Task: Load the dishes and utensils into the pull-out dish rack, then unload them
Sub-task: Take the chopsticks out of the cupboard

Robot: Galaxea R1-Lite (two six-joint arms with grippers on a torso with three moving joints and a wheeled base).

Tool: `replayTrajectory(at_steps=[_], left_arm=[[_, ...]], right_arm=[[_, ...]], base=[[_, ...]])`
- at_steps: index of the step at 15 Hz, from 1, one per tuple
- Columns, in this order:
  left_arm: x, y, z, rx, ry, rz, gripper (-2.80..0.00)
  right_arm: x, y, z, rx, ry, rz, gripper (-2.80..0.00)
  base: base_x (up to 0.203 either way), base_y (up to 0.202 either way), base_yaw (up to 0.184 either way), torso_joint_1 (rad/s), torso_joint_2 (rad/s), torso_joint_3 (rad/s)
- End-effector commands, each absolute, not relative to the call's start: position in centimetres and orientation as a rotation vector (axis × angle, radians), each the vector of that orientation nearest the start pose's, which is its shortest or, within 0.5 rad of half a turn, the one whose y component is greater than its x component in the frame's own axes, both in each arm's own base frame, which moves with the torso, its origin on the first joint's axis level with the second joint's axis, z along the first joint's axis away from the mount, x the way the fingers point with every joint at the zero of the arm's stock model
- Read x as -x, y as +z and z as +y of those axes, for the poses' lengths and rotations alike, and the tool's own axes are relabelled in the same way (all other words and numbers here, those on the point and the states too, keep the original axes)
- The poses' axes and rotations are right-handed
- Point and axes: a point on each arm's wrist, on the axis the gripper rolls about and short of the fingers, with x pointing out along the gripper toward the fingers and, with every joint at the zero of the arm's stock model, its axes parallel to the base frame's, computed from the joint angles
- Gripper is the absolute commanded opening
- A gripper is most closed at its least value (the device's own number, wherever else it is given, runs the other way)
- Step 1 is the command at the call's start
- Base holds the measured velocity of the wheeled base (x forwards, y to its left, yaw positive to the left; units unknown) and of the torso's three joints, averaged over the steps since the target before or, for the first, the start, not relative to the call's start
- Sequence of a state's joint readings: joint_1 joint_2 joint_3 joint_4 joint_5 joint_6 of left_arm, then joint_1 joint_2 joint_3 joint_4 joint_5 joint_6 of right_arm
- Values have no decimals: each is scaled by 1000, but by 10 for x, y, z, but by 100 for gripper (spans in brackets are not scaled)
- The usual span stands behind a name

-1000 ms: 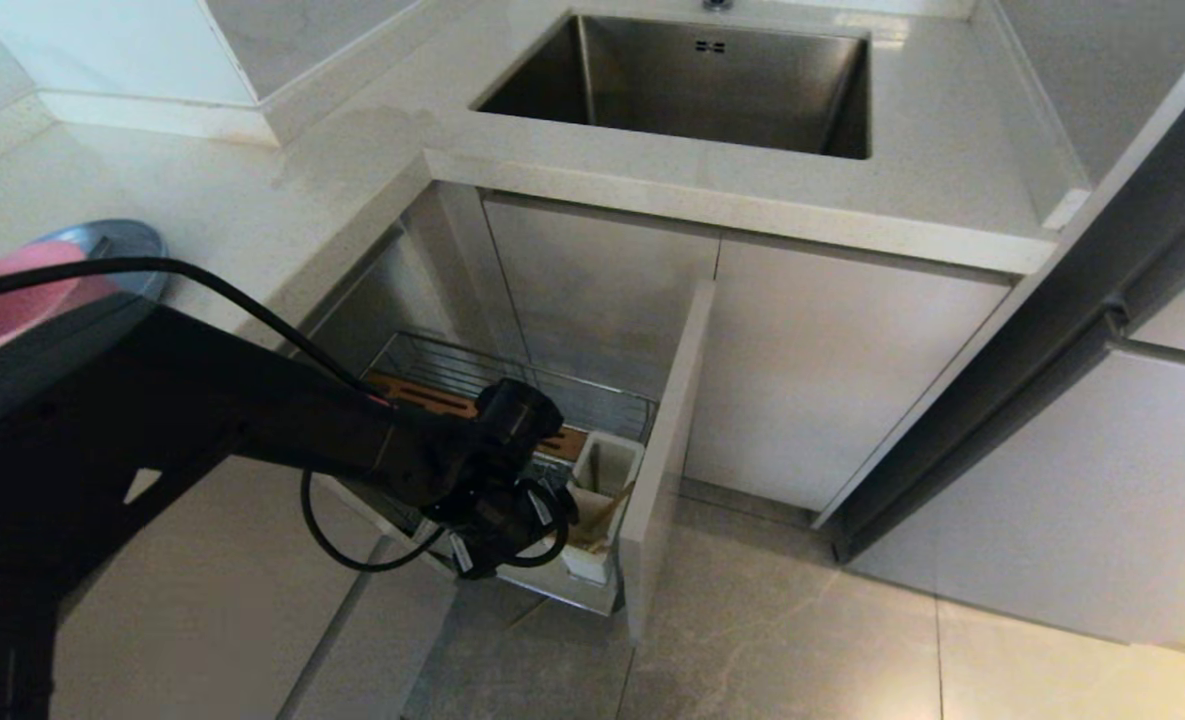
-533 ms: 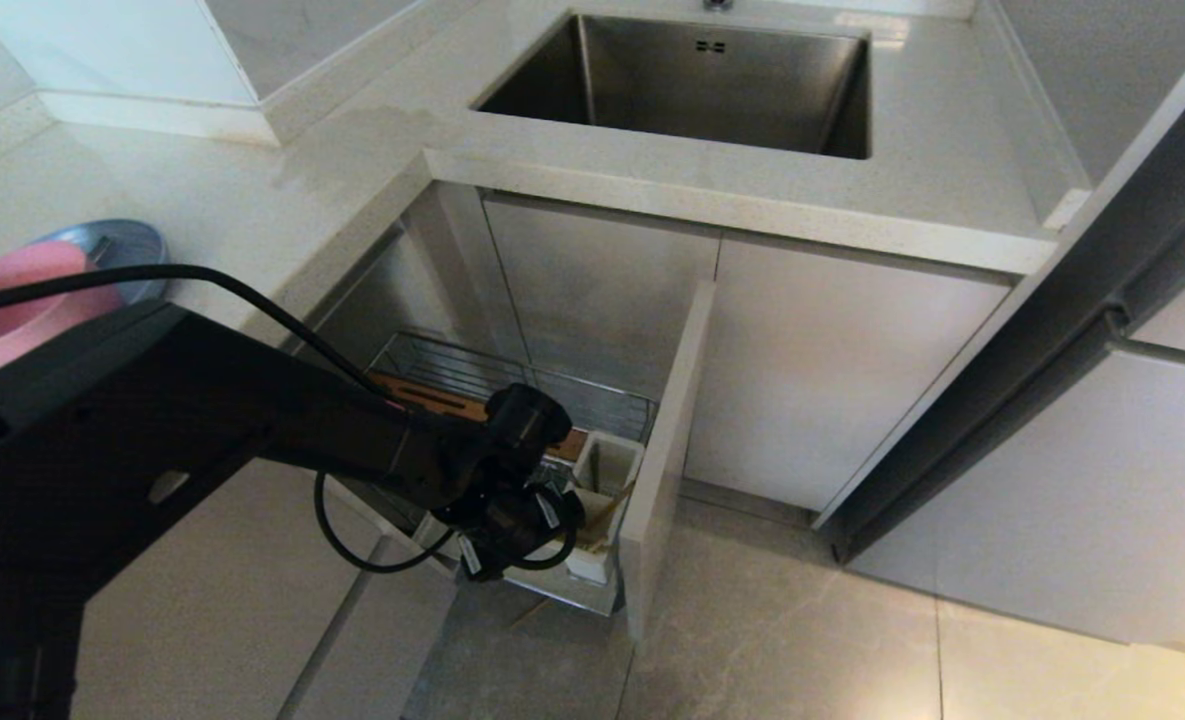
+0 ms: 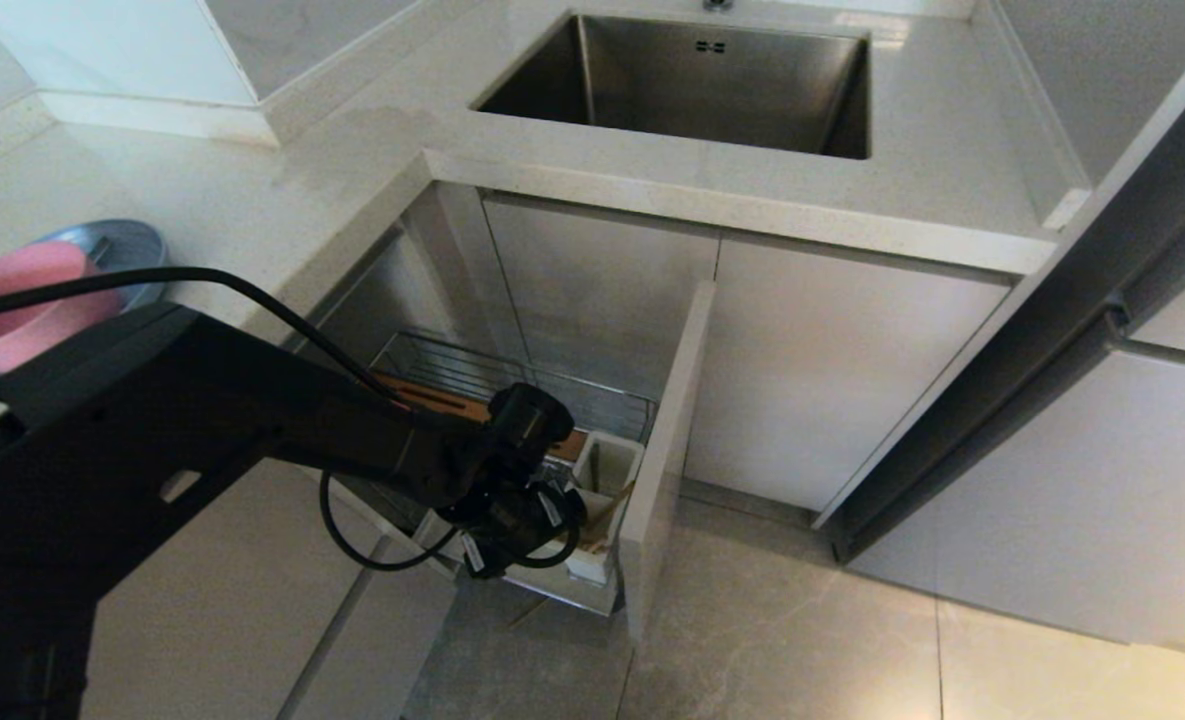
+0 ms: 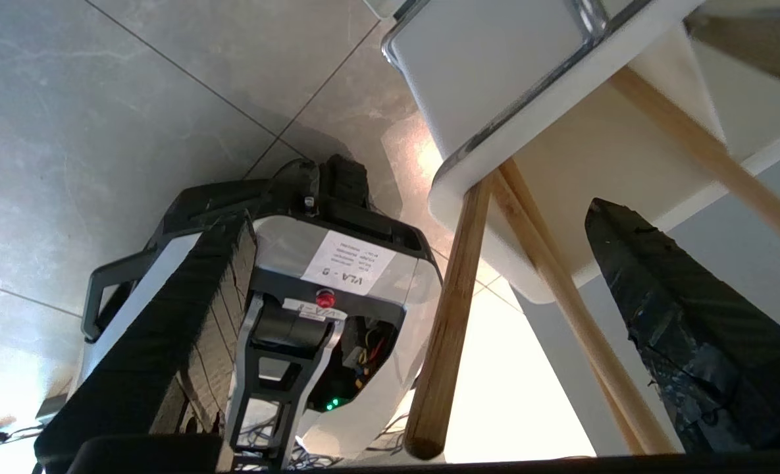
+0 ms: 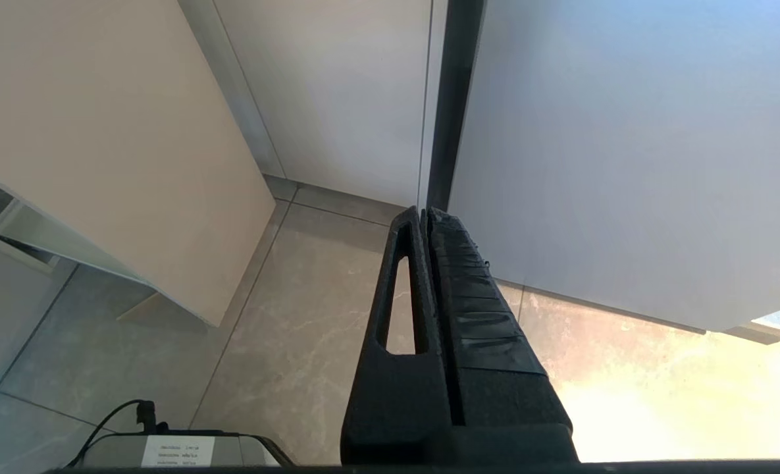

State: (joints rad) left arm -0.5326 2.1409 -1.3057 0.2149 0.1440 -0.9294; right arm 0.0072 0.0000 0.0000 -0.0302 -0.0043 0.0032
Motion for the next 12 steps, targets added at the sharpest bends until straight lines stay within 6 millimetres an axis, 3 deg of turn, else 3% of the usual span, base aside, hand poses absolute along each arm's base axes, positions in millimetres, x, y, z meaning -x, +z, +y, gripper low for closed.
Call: replayTrajectory(at_steps=[1,12], left_arm=[[-335,86,-193,497,135,1048,0],[-337,87,-191,496,138,1039,0]], right_arm=[[22,76,0,-3,3,-23,-280],[22,76,0,-3,3,-22,-280]], base=[[0,0,0,0,0,0],[0,0,0,0,0,0]])
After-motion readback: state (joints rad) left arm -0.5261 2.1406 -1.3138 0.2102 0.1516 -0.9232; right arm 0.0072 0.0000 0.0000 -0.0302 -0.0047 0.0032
